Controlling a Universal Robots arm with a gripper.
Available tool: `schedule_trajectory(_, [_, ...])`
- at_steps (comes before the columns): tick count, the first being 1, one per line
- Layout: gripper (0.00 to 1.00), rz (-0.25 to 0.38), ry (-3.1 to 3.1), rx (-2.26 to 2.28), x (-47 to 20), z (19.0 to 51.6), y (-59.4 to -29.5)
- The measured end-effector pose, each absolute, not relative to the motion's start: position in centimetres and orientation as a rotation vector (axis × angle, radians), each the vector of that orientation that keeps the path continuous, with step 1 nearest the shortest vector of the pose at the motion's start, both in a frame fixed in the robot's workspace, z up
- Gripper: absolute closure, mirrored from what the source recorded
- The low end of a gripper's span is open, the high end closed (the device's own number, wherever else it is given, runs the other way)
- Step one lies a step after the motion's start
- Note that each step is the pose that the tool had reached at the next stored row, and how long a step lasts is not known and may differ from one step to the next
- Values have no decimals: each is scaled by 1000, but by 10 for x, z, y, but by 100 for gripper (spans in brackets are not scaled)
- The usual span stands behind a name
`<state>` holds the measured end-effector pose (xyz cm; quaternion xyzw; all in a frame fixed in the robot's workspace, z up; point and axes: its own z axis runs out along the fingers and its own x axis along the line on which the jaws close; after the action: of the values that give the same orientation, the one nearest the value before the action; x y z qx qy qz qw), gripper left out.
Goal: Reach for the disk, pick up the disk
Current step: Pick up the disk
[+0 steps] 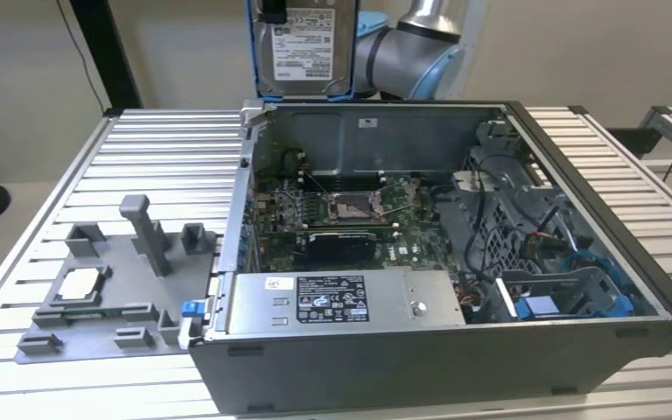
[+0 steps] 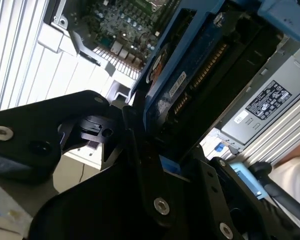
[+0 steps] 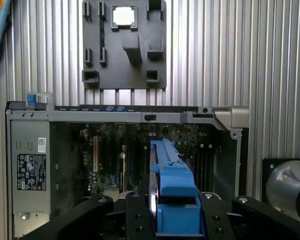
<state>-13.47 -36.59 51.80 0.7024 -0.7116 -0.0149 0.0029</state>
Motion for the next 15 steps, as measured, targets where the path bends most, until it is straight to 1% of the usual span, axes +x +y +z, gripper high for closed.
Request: schedule_trajectory(15, [100, -47, -2231, 2203, -83, 515, -366])
